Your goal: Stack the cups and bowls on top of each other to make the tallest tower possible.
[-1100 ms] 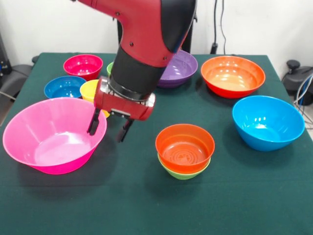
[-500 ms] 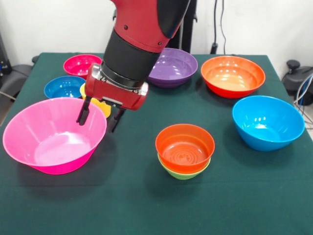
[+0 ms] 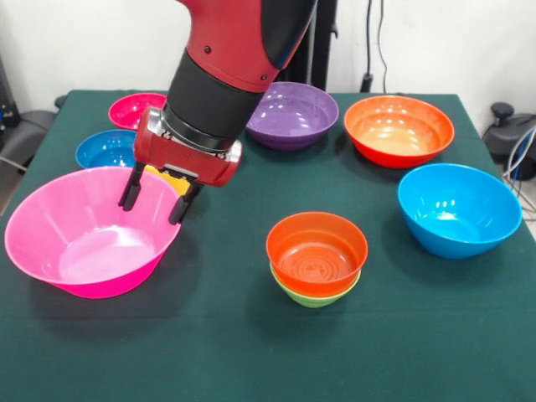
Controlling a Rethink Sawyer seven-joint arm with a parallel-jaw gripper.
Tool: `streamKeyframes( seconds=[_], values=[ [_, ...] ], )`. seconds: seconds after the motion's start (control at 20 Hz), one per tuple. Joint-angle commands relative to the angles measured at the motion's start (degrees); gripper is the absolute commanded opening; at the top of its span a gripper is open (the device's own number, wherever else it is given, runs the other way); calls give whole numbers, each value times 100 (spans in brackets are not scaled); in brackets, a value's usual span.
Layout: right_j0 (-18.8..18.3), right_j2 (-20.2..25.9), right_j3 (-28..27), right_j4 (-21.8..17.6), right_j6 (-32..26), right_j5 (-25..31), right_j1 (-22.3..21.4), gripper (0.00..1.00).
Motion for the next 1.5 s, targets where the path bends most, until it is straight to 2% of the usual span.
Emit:
streamKeyframes(
  seconds=[0.05, 0.3, 0.85, 1.5],
  values=[
    [-31, 375, 446, -409, 233, -349, 401, 100],
    [-32, 403, 457, -351, 341, -424, 444, 100],
    [-189, 780, 722, -34, 406, -730, 361, 100],
    [-135, 730, 790, 42, 628, -797, 469, 100]
  ],
)
